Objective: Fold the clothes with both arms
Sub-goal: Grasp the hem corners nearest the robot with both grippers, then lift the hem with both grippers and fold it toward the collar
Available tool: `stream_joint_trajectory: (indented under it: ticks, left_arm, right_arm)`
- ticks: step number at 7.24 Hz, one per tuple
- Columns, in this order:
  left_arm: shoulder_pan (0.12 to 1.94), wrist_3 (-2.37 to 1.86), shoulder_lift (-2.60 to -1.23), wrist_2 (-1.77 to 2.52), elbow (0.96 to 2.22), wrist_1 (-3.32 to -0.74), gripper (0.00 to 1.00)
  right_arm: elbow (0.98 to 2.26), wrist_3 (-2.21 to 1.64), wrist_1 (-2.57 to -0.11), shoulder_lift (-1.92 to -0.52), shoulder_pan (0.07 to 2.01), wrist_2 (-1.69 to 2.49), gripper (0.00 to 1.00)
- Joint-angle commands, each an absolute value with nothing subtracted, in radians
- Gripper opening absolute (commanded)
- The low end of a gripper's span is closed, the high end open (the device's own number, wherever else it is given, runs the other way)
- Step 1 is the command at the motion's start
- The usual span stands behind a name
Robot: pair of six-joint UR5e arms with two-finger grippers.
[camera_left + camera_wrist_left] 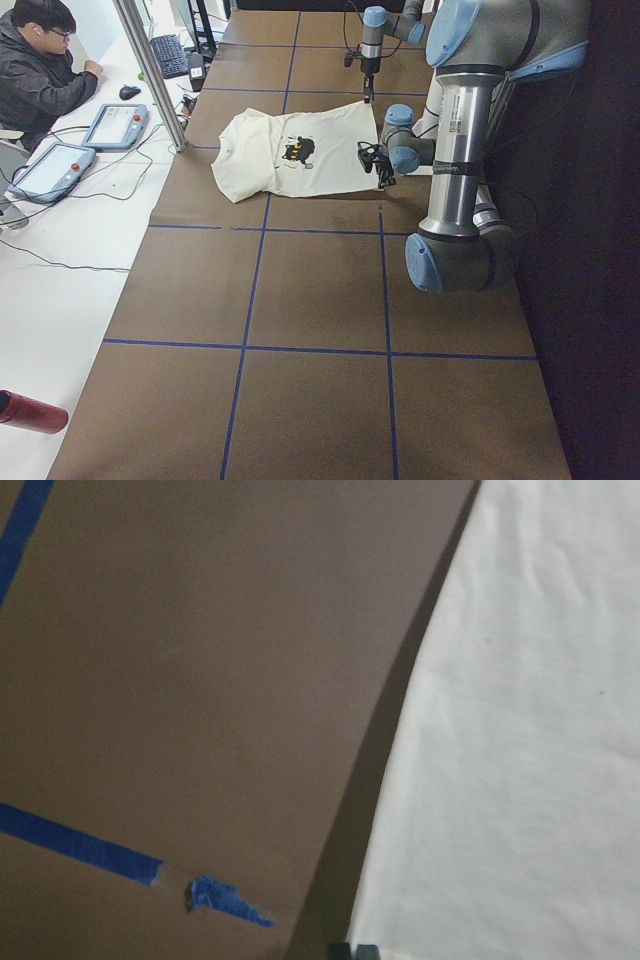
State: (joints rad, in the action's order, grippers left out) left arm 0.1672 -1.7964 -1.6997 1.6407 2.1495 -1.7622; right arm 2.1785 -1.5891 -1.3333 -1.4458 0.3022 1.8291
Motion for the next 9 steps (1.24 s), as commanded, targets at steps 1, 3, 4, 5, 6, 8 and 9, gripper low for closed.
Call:
stream_joint_trajectory:
  ticks: [1,3,4,5,6,8,9]
  left_arm:
    - [0.166,-1.719,-1.695,1.651,2.268,-1.689,0.00]
    - [0.127,-1.596,-1.694,1.654,2.417,-1.481,0.00]
    - [0.088,-1.576,-1.692,1.660,2.445,-1.474,0.00]
    - [0.037,-1.563,-1.690,1.660,2.459,-1.474,0.00]
    - [-0.006,-1.565,-1.684,1.661,2.500,-1.474,0.00]
    - [0.004,-1.566,-1.690,1.690,2.507,-1.476,0.00]
    - [0.033,-1.565,-1.700,1.706,2.500,-1.477,0.00]
  right_arm:
    - [2.244,-1.589,-1.333,-1.486,0.308,1.890,0.00]
    - [2.360,-1.589,-1.335,-1.610,0.308,1.966,0.00]
    - [2.402,-1.589,-1.335,-1.643,0.302,2.018,0.00]
    - [2.410,-1.589,-1.336,-1.650,0.278,2.063,0.00]
    - [2.410,-1.589,-1.335,-1.660,0.259,2.065,0.00]
    - [2.398,-1.585,-1.333,-1.643,0.256,2.063,0.00]
    - [2.370,-1.579,-1.335,-1.596,0.311,2.062,0.00]
